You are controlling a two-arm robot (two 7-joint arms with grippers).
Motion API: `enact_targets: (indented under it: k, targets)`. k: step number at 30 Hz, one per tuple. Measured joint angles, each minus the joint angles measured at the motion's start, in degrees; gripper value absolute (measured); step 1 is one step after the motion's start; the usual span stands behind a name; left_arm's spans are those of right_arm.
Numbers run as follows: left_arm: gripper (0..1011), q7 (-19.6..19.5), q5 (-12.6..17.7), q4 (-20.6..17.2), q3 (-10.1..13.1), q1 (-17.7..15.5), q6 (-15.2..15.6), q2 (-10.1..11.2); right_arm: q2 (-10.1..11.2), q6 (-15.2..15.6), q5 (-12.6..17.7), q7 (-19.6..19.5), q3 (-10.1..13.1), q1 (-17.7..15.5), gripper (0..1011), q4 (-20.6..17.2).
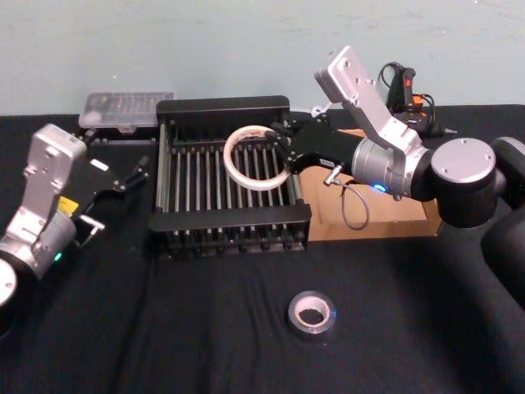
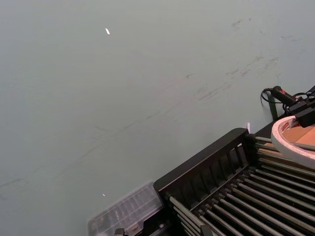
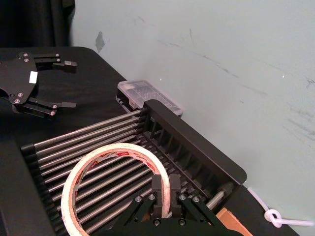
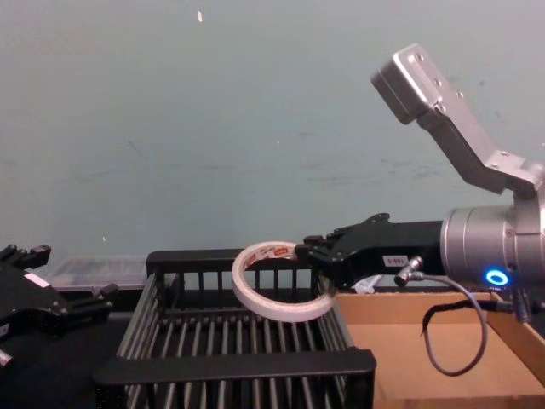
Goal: Pick up the white tape and place it into the black box , Pick up the silver tape and place it into the brown box.
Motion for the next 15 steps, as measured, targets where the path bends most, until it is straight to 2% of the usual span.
enact_targets:
  k: [6, 15]
  targets:
    - [1001, 0.0, 0.0, 0.0, 0.0, 0.0, 0.0, 0.0, 0.1, 0.1, 0.1, 0.0, 0.0, -0.1, 228, -0.1]
    - [1001, 0.0, 0.0, 0.0, 0.0, 0.0, 0.0, 0.0, 0.1, 0.1, 0.1, 0.0, 0.1, -0.1, 508, -0.2]
